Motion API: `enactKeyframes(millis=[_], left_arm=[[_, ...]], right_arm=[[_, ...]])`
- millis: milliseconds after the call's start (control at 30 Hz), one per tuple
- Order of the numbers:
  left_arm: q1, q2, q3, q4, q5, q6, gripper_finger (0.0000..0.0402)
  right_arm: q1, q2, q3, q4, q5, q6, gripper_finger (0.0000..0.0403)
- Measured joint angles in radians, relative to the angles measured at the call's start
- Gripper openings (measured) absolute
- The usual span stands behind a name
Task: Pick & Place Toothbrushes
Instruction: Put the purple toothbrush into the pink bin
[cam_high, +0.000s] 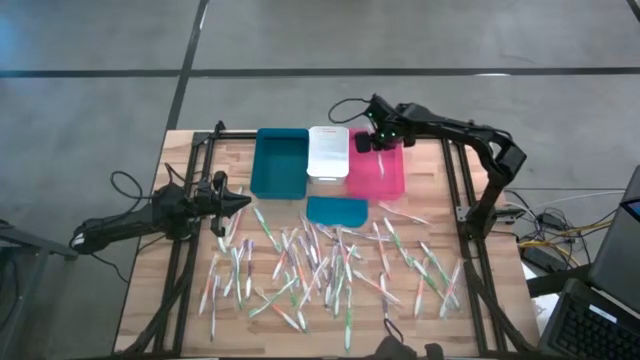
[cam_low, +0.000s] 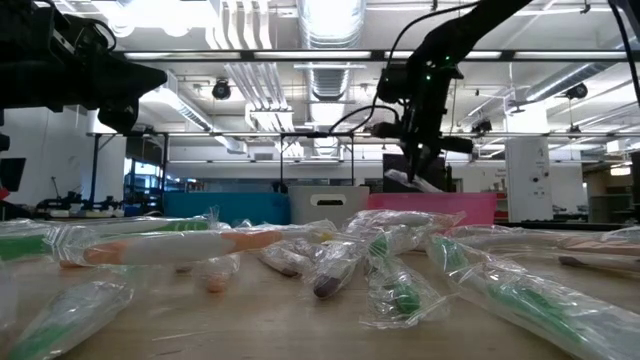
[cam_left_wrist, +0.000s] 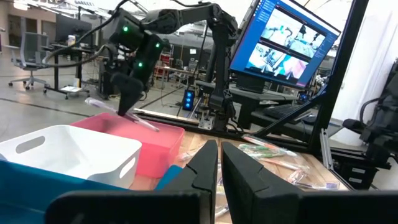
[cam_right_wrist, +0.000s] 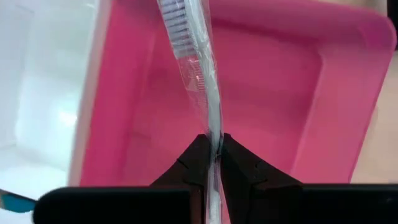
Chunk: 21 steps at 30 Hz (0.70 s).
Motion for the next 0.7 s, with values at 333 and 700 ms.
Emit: enactKeyframes(millis=[333, 700], left_arm=[[0.0, 0.0, 0.0, 0.0, 0.0, 0.0, 0.0026], [0.0, 0.0, 0.0, 0.0, 0.0, 0.0, 0.0026]], right_arm=[[-0.008, 0.02, -0.017, -0.094, 0.003, 0.022, 0.0023], [-0.024, 0.02, -0.081, -0.051, 0.005, 0.026, 0.0023]])
